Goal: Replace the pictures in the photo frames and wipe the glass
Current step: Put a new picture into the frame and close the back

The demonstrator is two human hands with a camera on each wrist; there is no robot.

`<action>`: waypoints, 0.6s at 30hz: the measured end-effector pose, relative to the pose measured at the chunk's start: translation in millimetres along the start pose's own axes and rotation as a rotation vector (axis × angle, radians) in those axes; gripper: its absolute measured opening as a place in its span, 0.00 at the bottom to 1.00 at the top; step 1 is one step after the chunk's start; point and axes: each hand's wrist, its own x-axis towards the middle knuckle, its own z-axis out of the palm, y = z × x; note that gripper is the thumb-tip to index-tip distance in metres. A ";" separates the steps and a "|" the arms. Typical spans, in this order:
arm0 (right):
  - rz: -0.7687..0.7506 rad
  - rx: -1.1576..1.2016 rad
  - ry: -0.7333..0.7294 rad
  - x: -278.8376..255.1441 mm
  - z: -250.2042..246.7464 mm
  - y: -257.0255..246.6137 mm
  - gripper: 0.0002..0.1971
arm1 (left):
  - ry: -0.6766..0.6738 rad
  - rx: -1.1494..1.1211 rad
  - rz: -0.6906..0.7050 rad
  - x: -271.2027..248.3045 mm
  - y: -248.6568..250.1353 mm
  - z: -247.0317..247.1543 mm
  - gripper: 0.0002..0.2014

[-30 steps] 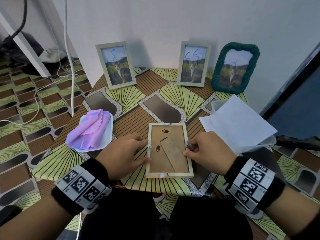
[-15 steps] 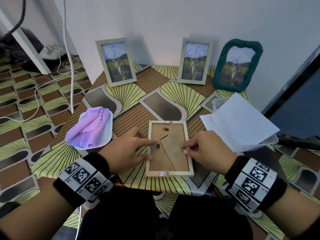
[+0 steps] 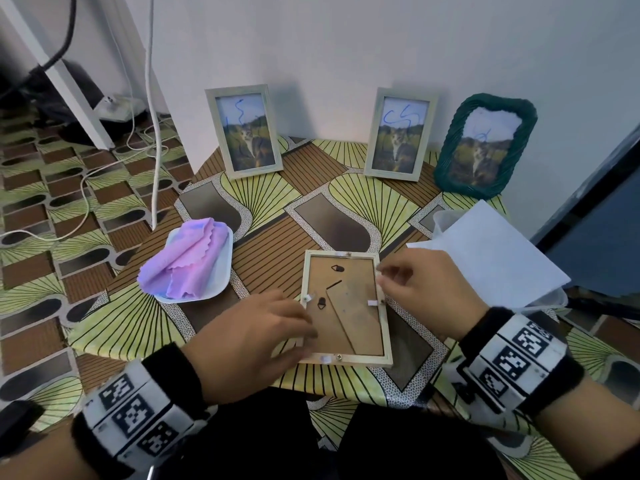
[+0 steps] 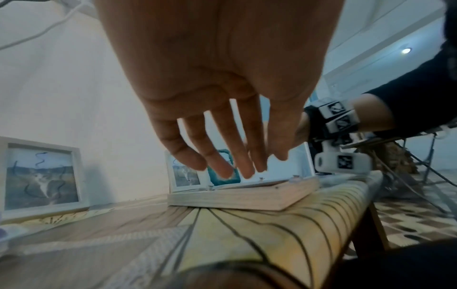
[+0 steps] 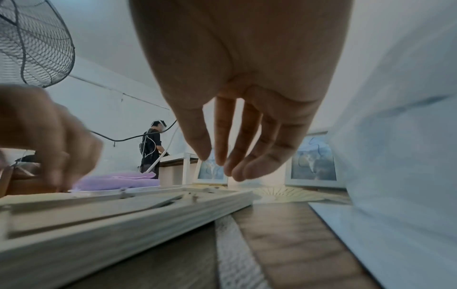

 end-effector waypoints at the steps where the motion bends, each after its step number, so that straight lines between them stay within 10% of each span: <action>1: -0.038 -0.002 -0.012 5.9 0.0 -0.4 0.11 | -0.055 0.024 0.027 -3.0 1.7 -0.6 0.16; 9: -0.129 -0.306 -0.408 38.0 15.7 4.5 0.27 | -0.176 0.210 0.067 -20.4 2.8 -4.6 0.19; 18: -0.074 -0.490 -0.286 -3.1 6.0 -0.1 0.16 | -0.127 0.346 -0.094 -27.1 -32.6 -16.0 0.24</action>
